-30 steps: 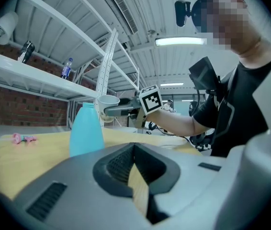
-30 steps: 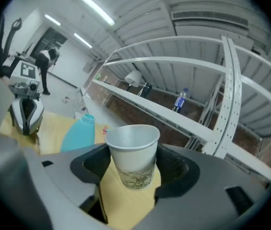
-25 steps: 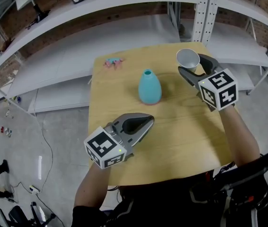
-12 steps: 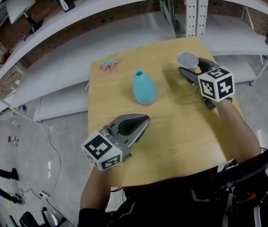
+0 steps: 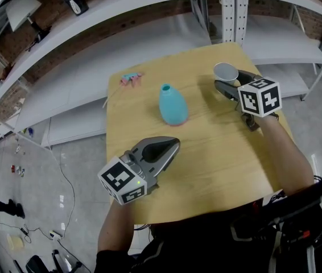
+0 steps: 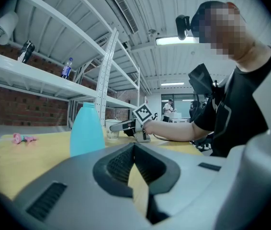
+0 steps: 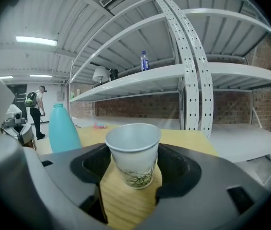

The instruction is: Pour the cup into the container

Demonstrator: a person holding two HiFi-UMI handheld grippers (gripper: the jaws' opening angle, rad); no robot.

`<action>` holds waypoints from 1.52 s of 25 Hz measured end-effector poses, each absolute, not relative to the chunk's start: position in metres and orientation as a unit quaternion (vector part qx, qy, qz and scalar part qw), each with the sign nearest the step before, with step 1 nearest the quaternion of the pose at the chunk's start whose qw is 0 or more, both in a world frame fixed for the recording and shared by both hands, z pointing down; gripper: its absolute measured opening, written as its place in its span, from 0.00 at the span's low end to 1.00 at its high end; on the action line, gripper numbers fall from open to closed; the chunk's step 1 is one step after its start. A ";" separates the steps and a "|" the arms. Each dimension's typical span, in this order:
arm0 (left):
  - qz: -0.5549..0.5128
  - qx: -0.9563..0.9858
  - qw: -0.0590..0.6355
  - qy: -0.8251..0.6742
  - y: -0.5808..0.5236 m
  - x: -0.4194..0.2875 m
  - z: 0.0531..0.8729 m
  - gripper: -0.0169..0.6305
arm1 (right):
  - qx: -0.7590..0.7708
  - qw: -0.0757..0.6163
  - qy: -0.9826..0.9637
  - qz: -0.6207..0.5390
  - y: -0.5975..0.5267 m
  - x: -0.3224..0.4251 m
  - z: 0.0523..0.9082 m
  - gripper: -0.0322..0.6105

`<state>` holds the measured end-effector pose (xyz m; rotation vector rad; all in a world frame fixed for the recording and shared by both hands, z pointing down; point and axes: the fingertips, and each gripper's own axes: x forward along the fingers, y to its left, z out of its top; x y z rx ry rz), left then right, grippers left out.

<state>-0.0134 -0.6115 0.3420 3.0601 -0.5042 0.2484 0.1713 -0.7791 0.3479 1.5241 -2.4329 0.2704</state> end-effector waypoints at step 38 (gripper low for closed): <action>0.025 0.952 -0.018 -0.306 -0.491 -0.026 0.292 0.03 | 0.514 0.049 -0.855 0.050 -0.547 0.157 0.292 0.05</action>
